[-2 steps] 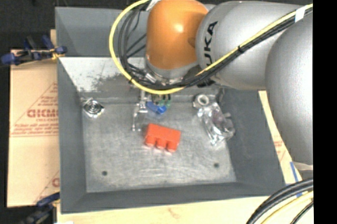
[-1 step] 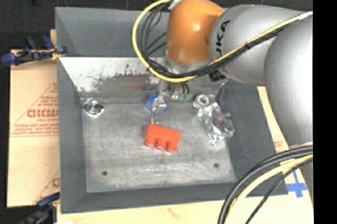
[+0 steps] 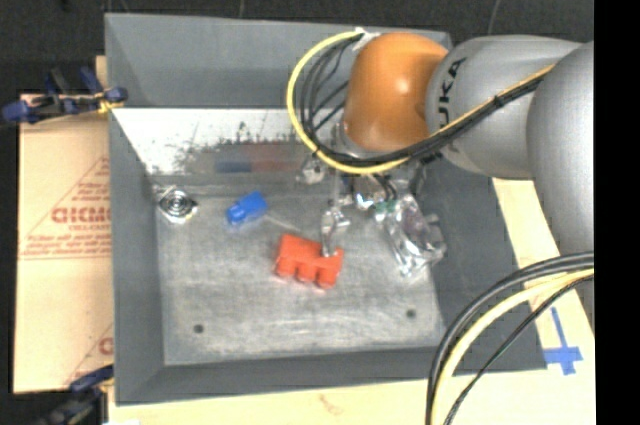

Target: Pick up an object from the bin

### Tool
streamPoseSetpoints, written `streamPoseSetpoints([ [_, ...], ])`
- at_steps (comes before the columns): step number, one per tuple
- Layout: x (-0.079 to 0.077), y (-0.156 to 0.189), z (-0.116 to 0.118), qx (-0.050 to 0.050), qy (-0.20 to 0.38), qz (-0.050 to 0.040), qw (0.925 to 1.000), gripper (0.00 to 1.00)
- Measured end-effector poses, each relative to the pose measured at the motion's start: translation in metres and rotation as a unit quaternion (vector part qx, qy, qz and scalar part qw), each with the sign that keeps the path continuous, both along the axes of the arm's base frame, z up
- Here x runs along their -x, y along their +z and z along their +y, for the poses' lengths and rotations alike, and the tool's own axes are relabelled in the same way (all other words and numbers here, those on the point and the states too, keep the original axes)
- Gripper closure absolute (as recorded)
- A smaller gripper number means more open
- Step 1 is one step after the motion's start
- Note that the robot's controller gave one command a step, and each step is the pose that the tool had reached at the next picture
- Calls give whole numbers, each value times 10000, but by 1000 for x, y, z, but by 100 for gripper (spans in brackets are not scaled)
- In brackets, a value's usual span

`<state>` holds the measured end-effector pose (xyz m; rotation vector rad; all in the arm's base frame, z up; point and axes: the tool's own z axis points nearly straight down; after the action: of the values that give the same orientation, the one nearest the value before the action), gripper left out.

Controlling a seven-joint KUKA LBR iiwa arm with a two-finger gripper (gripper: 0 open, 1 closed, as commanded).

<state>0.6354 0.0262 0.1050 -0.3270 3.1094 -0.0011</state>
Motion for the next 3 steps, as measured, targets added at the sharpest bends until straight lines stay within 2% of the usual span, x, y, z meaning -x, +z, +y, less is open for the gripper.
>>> streamPoseSetpoints([
  [1, 35, -13, 12, -29, -1963, 42, 9805, 0],
  [2, 68, -29, 5, -18, -963, -47, 9953, 0],
  [3, 75, -29, 2, -54, -1796, -16, 9837, 0],
])
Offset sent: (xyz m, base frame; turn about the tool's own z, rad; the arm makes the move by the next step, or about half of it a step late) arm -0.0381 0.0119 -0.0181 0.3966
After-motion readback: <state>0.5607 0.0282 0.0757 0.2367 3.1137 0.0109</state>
